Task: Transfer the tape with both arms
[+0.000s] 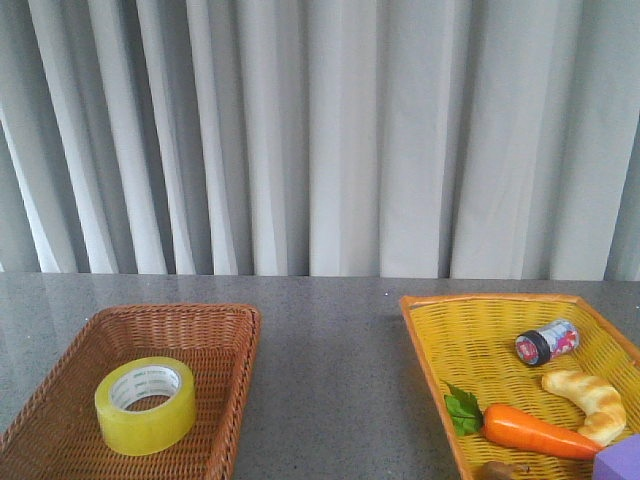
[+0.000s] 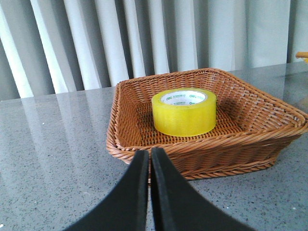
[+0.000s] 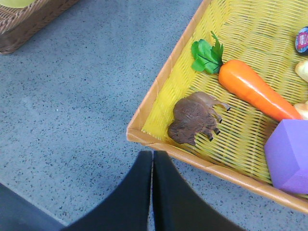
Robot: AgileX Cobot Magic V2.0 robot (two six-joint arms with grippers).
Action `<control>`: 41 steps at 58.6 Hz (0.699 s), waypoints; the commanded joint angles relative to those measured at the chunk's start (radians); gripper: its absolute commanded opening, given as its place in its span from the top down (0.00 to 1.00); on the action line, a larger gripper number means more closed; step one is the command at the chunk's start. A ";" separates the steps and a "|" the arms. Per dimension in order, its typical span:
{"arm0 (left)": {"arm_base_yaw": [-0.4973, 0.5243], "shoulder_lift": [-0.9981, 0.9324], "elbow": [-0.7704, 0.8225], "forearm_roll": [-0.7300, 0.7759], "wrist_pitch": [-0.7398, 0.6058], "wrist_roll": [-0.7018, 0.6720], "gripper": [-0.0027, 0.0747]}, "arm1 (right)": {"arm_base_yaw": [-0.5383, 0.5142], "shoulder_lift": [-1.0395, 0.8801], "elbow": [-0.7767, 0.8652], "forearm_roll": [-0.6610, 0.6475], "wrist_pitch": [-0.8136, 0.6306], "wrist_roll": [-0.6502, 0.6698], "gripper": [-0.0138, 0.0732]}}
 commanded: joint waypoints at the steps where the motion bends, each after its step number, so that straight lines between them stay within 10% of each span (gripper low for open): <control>1: 0.003 -0.019 -0.007 -0.016 -0.060 -0.010 0.97 | -0.005 -0.004 -0.025 -0.009 -0.066 -0.001 0.85; 41: 0.003 -0.019 -0.008 -0.013 -0.050 -0.009 0.97 | -0.005 -0.004 -0.025 -0.009 -0.068 -0.001 0.85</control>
